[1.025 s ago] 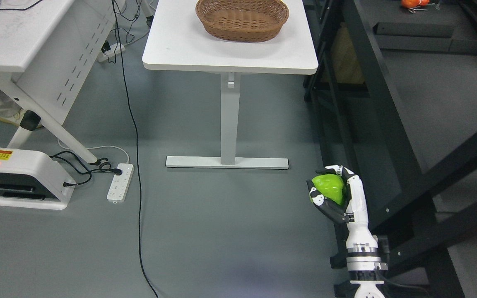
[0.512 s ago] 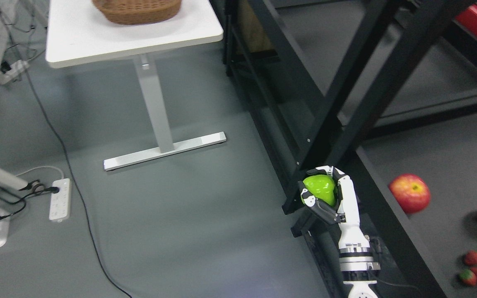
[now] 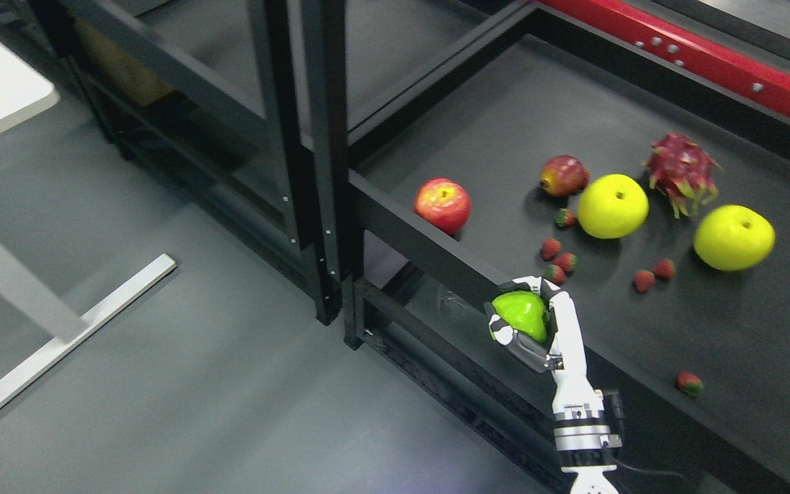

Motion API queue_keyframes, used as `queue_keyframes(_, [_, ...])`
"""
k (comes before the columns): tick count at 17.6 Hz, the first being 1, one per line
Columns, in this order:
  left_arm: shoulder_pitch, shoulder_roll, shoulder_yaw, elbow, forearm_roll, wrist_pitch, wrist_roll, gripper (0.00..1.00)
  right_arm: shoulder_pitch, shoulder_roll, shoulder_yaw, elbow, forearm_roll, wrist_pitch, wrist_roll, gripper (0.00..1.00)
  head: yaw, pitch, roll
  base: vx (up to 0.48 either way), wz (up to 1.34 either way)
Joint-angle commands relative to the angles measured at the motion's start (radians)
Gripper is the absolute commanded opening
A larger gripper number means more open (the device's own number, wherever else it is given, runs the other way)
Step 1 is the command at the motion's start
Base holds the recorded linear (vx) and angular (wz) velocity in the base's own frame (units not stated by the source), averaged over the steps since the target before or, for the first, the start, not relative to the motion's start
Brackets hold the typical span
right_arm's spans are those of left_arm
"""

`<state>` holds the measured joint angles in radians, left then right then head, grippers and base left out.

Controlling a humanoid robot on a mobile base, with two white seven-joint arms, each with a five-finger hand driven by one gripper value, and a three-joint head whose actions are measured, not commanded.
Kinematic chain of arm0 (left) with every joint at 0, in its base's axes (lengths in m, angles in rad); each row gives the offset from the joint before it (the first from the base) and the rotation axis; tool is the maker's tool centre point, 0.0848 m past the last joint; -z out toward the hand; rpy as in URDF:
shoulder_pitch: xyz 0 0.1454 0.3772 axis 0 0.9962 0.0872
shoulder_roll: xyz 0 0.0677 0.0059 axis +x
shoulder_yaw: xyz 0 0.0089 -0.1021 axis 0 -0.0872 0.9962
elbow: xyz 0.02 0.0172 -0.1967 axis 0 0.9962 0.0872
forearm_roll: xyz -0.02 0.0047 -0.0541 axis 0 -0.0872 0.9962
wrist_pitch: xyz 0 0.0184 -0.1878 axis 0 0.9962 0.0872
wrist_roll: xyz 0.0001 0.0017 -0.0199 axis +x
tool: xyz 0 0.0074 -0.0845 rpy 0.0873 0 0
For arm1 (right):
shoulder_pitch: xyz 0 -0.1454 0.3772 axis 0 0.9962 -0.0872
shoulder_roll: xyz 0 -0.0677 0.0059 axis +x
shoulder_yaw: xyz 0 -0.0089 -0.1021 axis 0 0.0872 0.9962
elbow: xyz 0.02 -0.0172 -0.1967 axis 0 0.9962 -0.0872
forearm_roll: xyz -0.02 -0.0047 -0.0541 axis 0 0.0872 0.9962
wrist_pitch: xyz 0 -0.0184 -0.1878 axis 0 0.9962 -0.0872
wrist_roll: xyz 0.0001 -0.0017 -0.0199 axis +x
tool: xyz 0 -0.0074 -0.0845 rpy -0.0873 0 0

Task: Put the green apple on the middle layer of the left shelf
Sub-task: 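Carry the green apple in the right hand while turning toward the shelf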

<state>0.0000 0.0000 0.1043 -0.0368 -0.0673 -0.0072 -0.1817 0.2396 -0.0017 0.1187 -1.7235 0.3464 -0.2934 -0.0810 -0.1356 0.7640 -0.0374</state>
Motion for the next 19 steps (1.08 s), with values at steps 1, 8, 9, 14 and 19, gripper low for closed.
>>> queue_keyframes(1, [-0.021, 0.017, 0.000, 0.000, 0.000, 0.000, -0.001, 1.00, 0.001, -0.016, 0.013, -0.001, 0.000, 0.000, 0.004, 0.00, 0.0000, 0.000, 0.000, -0.006, -0.97])
queue_keyframes(8, [-0.021, 0.017, 0.000, 0.000, 0.000, 0.000, -0.001, 1.00, 0.003, -0.016, 0.015, -0.001, 0.000, 0.000, 0.004, 0.00, 0.0000, 0.000, 0.000, 0.022, -0.67])
queue_keyframes(9, [-0.021, 0.017, 0.000, 0.000, 0.000, 0.000, -0.001, 1.00, 0.003, -0.016, 0.015, -0.001, 0.000, 0.000, 0.004, 0.00, 0.0000, 0.000, 0.000, 0.042, -0.33])
queue_keyframes(14, [-0.021, 0.017, 0.000, 0.000, 0.000, 0.000, -0.001, 1.00, 0.003, -0.016, 0.015, -0.001, 0.000, 0.000, 0.004, 0.00, 0.0000, 0.000, 0.000, 0.063, -0.34])
queue_keyframes(19, [-0.021, 0.017, 0.000, 0.000, 0.000, 0.000, -0.001, 1.00, 0.003, -0.016, 0.015, -0.001, 0.000, 0.000, 0.004, 0.00, 0.0000, 0.000, 0.000, 0.084, -0.31])
